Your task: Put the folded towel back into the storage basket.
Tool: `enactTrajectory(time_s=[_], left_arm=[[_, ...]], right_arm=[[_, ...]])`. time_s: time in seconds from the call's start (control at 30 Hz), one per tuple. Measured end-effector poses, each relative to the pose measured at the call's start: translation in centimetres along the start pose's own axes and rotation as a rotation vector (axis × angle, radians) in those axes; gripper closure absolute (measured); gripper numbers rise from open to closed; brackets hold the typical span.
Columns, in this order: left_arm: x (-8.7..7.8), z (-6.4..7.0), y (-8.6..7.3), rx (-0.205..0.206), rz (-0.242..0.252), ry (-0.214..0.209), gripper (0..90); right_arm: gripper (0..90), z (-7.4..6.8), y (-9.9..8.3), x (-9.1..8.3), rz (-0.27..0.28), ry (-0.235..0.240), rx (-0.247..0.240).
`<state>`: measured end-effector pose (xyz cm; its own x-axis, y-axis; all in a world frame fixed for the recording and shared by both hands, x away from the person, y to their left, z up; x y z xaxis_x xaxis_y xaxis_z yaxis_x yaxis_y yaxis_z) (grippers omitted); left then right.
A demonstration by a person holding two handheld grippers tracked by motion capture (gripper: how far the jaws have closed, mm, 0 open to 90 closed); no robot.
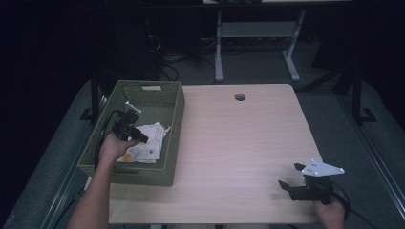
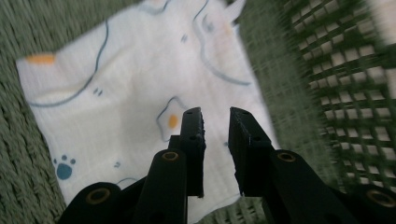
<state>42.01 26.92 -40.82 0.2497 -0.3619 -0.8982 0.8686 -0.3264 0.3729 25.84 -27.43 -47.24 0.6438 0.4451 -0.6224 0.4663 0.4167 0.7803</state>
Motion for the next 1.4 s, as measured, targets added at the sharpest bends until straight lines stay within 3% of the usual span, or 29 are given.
enactTrajectory(time_s=[0.03, 0.23, 0.43, 0.47, 0.5, 1.03, 1.4], left_arm=[[-0.7, 0.1, 0.0, -0.001, 0.041, -0.014, 75.4], [-2.3, 0.7, -0.2, -0.012, 0.123, -0.035, 70.2], [-3.0, 1.6, -0.5, -0.015, 0.175, -0.052, 66.5], [-3.2, 1.8, -0.6, -0.020, 0.196, -0.080, 66.5], [-3.2, 1.9, -0.6, -0.022, 0.205, -0.078, 66.5], [-5.2, 3.5, -1.1, 0.005, 0.300, -0.112, 60.4], [-5.8, 4.6, -1.7, 0.026, 0.358, -0.150, 46.7]], right_arm=[[14.0, -0.1, 0.0, 0.0, 0.002, 0.000, 0.000], [14.0, 0.0, 0.0, 0.0, 0.003, -0.002, 0.001], [14.0, 0.0, -0.1, 0.1, 0.000, -0.004, 0.003], [14.0, 0.0, -0.1, 0.2, -0.001, -0.005, 0.008], [14.0, 0.0, -0.1, 0.2, -0.002, -0.006, 0.014], [14.0, 0.0, -0.2, 0.1, 0.003, -0.011, 0.014], [14.0, 0.1, -0.1, 0.0, 0.008, -0.013, 0.011]])
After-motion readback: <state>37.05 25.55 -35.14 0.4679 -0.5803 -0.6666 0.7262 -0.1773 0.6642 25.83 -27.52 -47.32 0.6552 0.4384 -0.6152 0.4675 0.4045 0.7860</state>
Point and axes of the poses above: each handheld gripper's, and its own axes: x roughly forward along the jaws, y roughly out of its top, z roughly to its right, the point moved 3 cm from there along x, roughly forward along the jaws, and after that the axes turned 2 degrees about -y, right-handed, at the moved point
